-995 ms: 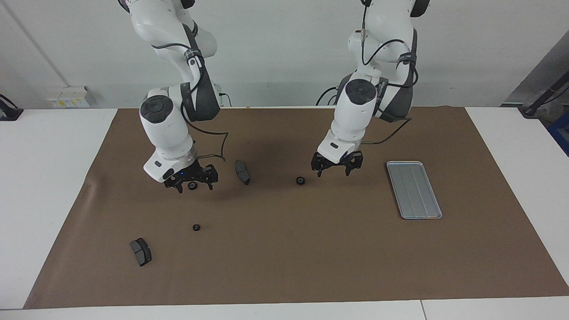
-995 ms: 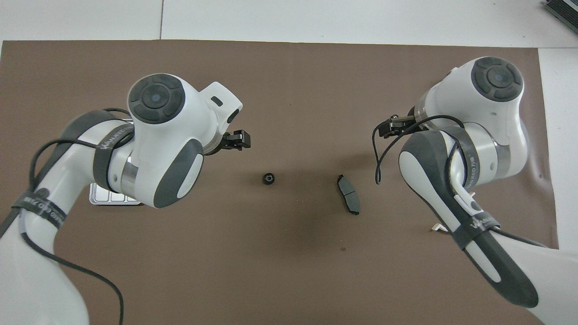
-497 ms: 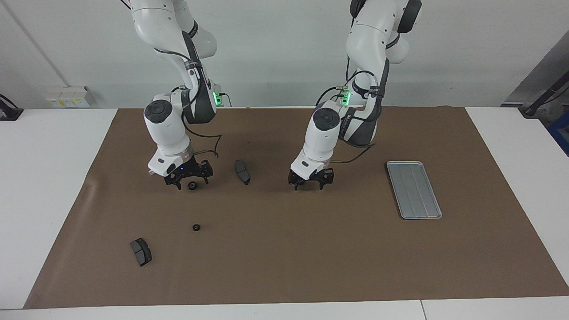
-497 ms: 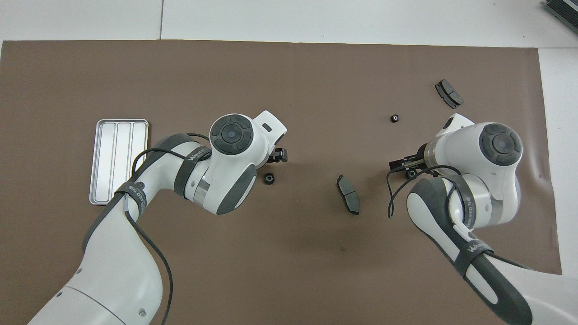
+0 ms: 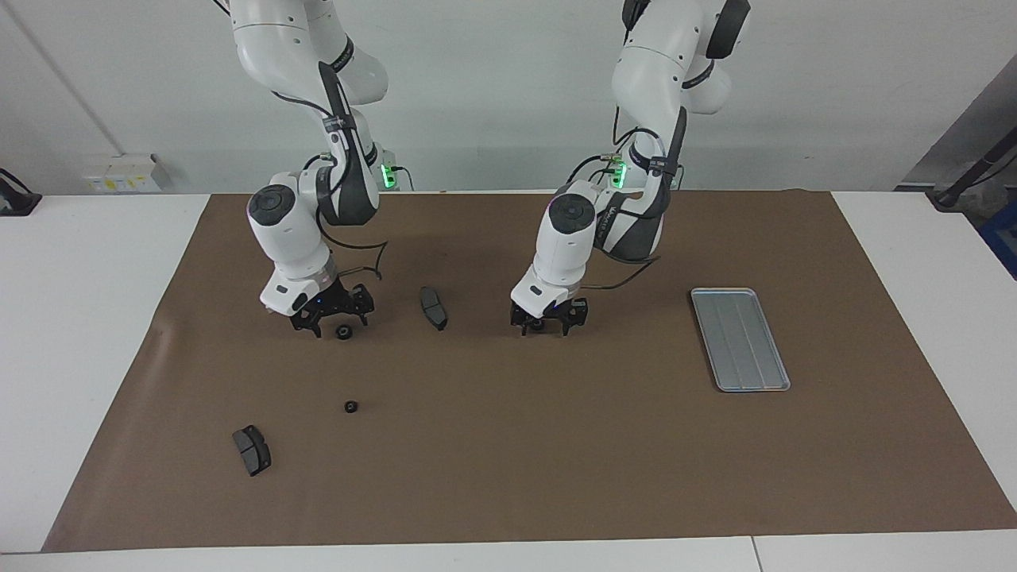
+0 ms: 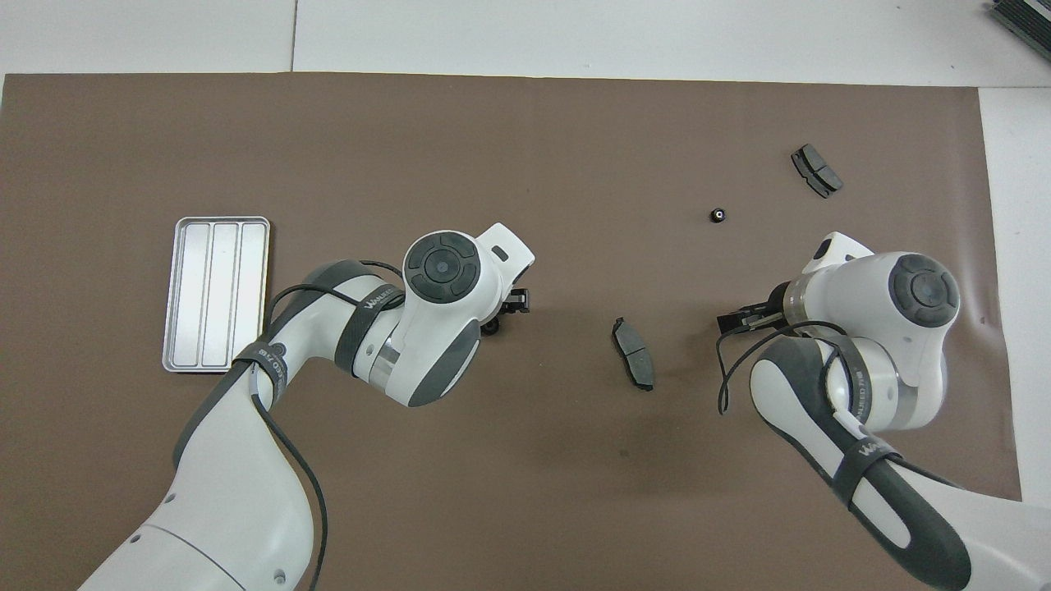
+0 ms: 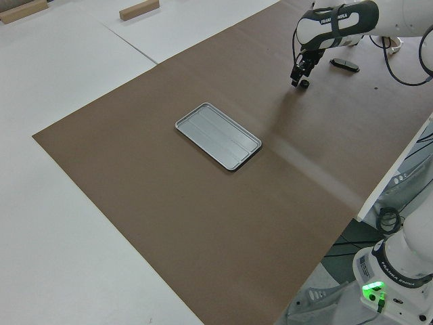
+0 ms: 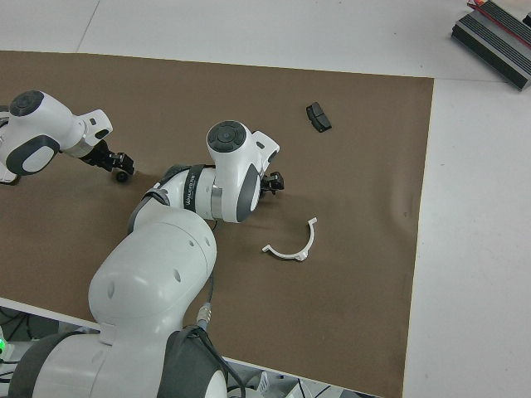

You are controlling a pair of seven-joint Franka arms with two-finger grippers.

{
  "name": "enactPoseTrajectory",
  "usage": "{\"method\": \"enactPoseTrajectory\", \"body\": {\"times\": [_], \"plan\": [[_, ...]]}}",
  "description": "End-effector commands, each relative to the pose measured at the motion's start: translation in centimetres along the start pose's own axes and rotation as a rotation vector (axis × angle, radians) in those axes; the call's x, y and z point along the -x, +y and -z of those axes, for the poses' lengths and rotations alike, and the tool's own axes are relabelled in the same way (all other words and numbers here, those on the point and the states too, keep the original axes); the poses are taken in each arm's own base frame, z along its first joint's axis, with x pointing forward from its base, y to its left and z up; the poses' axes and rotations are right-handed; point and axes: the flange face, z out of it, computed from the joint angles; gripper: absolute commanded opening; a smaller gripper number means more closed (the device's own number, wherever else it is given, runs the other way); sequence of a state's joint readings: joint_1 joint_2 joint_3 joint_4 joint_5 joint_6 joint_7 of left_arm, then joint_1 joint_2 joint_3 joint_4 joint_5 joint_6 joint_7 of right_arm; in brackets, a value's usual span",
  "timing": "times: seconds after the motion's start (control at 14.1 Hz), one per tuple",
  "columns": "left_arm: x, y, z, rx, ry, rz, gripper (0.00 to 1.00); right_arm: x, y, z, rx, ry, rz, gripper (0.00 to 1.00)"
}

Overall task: Pick bearing gear from pile to tray
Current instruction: 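Grasp the gear with the left gripper while the right gripper withdraws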

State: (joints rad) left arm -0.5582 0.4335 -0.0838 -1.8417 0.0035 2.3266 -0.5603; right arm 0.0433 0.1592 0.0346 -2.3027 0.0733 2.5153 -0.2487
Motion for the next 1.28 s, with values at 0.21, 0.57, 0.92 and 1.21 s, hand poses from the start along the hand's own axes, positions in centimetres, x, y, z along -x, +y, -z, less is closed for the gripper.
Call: {"method": "enactPoseTrajectory", "body": {"times": [0.21,0.57,0.92,1.21], "plan": [[0.99,-0.35,0.21,-0.018,0.014,0.000,0.53,1.17,0.27,0.42,-0.013,0.014,0.013,0.70],[1.16,-0.46,0.06,-0.024,0.006,-0.002,0.30,1.03,0.23,0.47,-0.011,0.021,-0.005,0.55],[0.97,-0.80,0.28,-0.032,-0.006,0.000,0.02,0.91,0.20,0.47,-0.006,0.039,-0.012,0.48],[0.23,-1.16,0.91,-0.036,-0.011,0.008,0.00,0.82,0.14,0.48,-0.005,0.042,-0.018,0.03]]}}
